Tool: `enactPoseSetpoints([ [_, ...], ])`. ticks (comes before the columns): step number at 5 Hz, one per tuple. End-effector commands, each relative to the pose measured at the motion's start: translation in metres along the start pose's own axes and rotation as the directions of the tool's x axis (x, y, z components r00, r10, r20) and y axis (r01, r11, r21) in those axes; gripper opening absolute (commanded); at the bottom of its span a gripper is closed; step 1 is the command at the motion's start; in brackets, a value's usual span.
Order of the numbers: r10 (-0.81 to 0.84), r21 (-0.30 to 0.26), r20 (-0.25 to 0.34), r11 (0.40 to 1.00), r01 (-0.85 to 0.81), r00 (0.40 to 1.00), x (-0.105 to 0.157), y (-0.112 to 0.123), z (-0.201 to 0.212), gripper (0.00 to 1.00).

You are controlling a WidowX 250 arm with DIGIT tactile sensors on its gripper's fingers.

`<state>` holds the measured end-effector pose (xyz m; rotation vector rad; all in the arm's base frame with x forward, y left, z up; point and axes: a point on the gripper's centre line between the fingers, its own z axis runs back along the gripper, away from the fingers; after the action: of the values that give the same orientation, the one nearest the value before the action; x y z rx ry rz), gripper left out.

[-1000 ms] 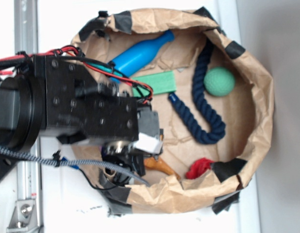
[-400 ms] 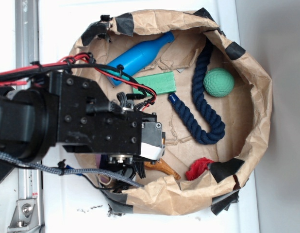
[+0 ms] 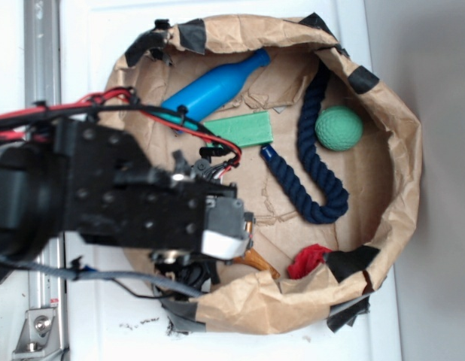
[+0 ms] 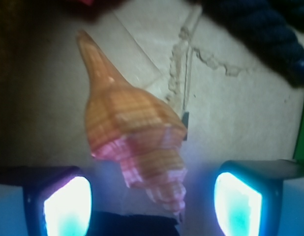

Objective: Grab the shell.

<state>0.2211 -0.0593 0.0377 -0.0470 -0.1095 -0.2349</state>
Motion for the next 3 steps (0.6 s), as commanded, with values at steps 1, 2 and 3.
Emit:
enactPoseSetpoints([
  [1, -0.044, 0.008, 0.076, 0.999, 0.044, 0.996, 0.000, -0.012, -0.003, 1.00],
  [2, 0.000, 0.020, 0.088, 1.000, -0.001, 0.996, 0.006, -0.007, -0.008, 1.00],
  [3, 0.019, 0.012, 0.072, 1.000, -0.020, 0.997, 0.019, -0.001, -0.019, 0.00],
])
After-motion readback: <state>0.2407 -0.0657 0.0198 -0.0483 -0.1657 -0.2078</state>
